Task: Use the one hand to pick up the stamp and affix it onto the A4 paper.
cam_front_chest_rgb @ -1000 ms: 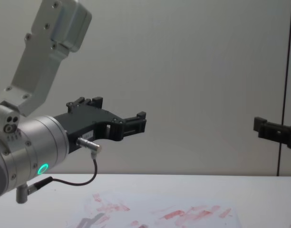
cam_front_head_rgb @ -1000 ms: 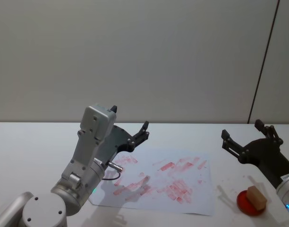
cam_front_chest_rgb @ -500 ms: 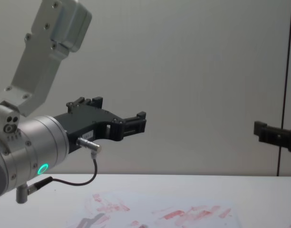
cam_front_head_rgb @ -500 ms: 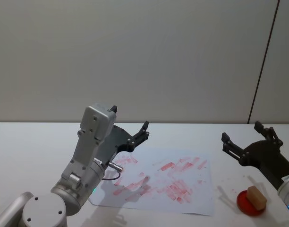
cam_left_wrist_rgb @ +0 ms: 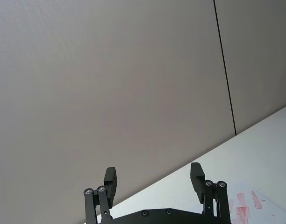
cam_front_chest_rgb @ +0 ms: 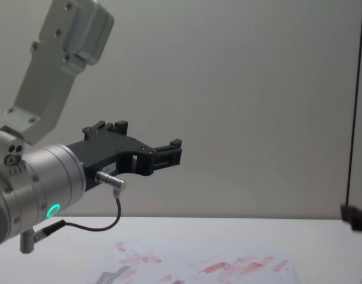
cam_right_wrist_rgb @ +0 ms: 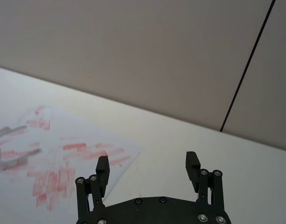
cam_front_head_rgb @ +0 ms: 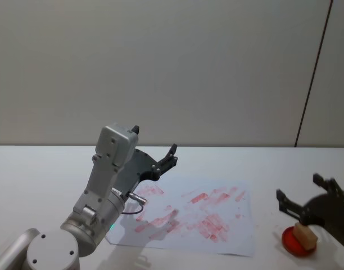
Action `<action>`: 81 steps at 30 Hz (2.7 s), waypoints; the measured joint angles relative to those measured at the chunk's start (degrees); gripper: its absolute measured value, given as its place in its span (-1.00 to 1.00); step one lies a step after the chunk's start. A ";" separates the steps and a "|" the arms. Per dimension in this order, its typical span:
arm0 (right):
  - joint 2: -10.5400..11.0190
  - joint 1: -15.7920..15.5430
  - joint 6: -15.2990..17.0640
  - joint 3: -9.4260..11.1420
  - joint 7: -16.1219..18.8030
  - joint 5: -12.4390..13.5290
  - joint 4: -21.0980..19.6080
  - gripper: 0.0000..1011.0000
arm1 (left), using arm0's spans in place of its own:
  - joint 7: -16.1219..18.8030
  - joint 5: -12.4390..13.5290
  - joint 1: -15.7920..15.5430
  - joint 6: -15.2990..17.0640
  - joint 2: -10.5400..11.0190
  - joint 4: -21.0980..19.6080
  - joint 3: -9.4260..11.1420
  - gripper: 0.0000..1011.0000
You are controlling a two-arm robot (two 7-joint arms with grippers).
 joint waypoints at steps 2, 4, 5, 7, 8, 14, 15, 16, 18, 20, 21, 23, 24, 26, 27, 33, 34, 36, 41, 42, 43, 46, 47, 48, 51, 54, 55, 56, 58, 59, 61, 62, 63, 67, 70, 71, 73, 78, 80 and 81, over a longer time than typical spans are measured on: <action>0.80 -0.79 1.20 0.31 0.35 0.18 -0.17 0.98 | 0.00 0.00 0.00 0.00 0.00 0.00 0.00 0.98; 1.41 -1.38 1.91 0.54 0.55 0.28 -0.26 0.98 | 0.00 0.00 0.00 0.00 0.00 0.00 0.00 0.98; 1.67 -1.65 2.23 0.61 0.66 0.32 -0.28 0.98 | 0.00 0.00 0.00 0.00 0.00 0.00 0.00 0.98; 2.43 -2.42 3.20 0.93 1.00 0.40 -0.31 0.98 | 0.00 0.00 0.00 0.00 0.00 0.00 0.00 0.98; 2.58 -2.57 3.44 0.99 1.09 0.41 -0.31 0.98 | 0.00 0.00 0.00 0.00 0.00 0.00 0.00 0.98; 3.97 -3.98 5.25 1.47 1.79 0.39 -0.09 0.98 | 0.00 0.00 0.00 0.00 0.00 0.00 0.00 0.98; 4.15 -4.15 5.56 1.51 1.98 0.30 0.04 0.98 | 0.00 0.00 0.00 0.00 0.00 0.00 0.00 0.98; 4.24 -4.24 5.71 1.51 2.09 0.24 0.12 0.98 | 0.00 0.00 0.00 0.00 0.00 0.00 0.00 0.98; 4.35 -4.30 6.16 1.52 2.47 -0.04 0.36 0.98 | 0.00 0.00 0.00 0.00 0.00 0.00 0.00 0.98; 4.36 -4.30 6.43 1.48 2.72 -0.27 0.56 0.98 | 0.00 0.00 0.00 0.00 0.00 0.00 0.00 0.98; 4.35 -4.25 6.68 1.38 3.03 -0.55 0.77 0.98 | 0.00 0.00 0.00 0.00 0.00 0.00 0.00 0.98; 4.28 -4.15 6.91 1.26 3.31 -0.81 0.97 0.98 | 0.00 0.00 0.00 0.00 0.00 0.00 0.00 0.98; 4.20 -4.07 7.00 1.18 3.46 -0.93 1.11 0.98 | 0.00 0.00 0.00 0.00 0.00 0.00 0.00 0.98; 4.01 -3.82 7.29 0.97 3.93 -1.34 1.41 0.98 | 0.00 0.00 0.00 0.00 0.00 0.00 0.00 0.98; 3.95 -3.74 7.36 0.90 4.02 -1.43 1.51 0.98 | 0.00 0.00 0.00 0.00 0.00 0.00 0.00 0.98; 3.32 -3.02 7.90 0.34 4.92 -2.48 2.40 0.98 | 0.00 0.00 0.00 0.00 0.00 0.00 0.00 0.98; 3.25 -2.94 7.94 0.29 4.98 -2.60 2.50 0.98 | 0.00 0.00 0.00 0.00 0.00 0.00 0.00 0.98; 3.02 -2.70 8.06 0.09 5.19 -2.96 2.85 0.98 | 0.00 0.00 0.00 0.00 0.00 0.00 0.00 0.98; 2.60 -2.37 8.14 -0.23 5.32 -3.75 3.55 0.98 | 0.00 0.00 0.00 0.00 0.00 0.00 0.00 0.98; 2.56 -2.36 8.14 -0.26 5.32 -3.81 3.62 0.98 | 0.00 0.00 0.00 0.00 0.00 0.00 0.00 0.98; 2.52 -2.36 8.14 -0.29 5.32 -3.89 3.68 0.98 | 0.00 0.00 0.00 0.00 0.00 0.00 0.00 0.98; 2.43 -2.36 8.10 -0.35 5.17 -4.14 3.89 0.98 | 0.00 0.00 0.00 0.00 0.00 0.00 0.00 0.98; 2.40 -2.42 8.05 -0.38 5.05 -4.23 3.97 0.98 | 0.00 0.00 0.00 0.00 0.00 0.00 0.00 0.98; 2.39 -2.45 8.01 -0.39 4.98 -4.26 4.02 0.98 | 0.00 0.00 0.00 0.00 0.00 0.00 0.00 0.98; 2.37 -2.64 7.84 -0.40 4.73 -4.40 4.12 0.98 | 0.00 0.00 0.00 0.00 0.00 0.00 0.00 0.98; 2.37 -2.80 7.71 -0.41 4.58 -4.48 4.17 0.98 | 0.00 0.00 0.00 0.00 0.00 0.00 0.00 0.98; 2.37 -2.84 7.65 -0.41 4.54 -4.51 4.19 0.98 | 0.00 0.00 0.00 0.00 0.00 0.00 0.00 0.98; 2.37 -2.91 7.53 -0.40 4.50 -4.57 4.22 0.98 | 0.00 0.00 0.00 0.00 0.00 0.00 0.00 0.98; 2.38 -2.99 7.43 -0.40 4.49 -4.60 4.25 0.98 | 0.00 0.00 0.00 0.00 0.00 0.00 0.00 0.98; 2.38 -3.04 7.35 -0.40 4.49 -4.63 4.28 0.98 | 0.00 0.00 0.00 0.00 0.00 0.00 0.00 0.98; 2.38 -3.10 7.26 -0.40 4.49 -4.65 4.31 0.98 | 0.00 0.00 0.00 0.00 0.00 0.00 0.00 0.98; 2.37 -3.12 7.22 -0.40 4.50 -4.65 4.34 0.98 | 0.00 0.00 0.00 0.00 0.00 0.00 0.00 0.98; 2.37 -3.13 7.15 -0.40 4.52 -4.66 4.36 0.98 | 0.00 0.00 0.00 0.00 0.00 0.00 0.00 0.98; 2.30 -3.16 6.87 -0.44 4.69 -4.69 4.50 0.98 | 0.00 0.00 0.00 0.00 0.00 0.00 0.00 0.98; 2.18 -3.17 6.48 -0.51 4.96 -4.69 4.67 0.98 | 0.00 0.00 0.00 0.00 0.00 0.00 0.00 0.98; 2.15 -3.16 6.42 -0.52 5.01 -4.69 4.71 0.98 | 0.00 0.00 0.00 0.00 0.00 0.00 0.00 0.98; 2.08 -3.14 6.20 -0.55 5.16 -4.69 4.81 0.98 | 0.00 0.00 0.00 0.00 0.00 0.00 0.00 0.98; 1.94 -3.09 5.67 -0.60 5.43 -4.67 5.08 0.98 | 0.00 0.00 0.00 0.00 0.00 0.00 0.00 0.98; 1.91 -3.09 5.52 -0.60 5.49 -4.66 5.15 0.98 | 0.00 0.00 0.00 0.00 0.00 0.00 0.00 0.98; 1.87 -3.08 5.43 -0.60 5.53 -4.64 5.22 0.98 | 0.00 0.00 0.00 0.00 0.00 0.00 0.00 0.98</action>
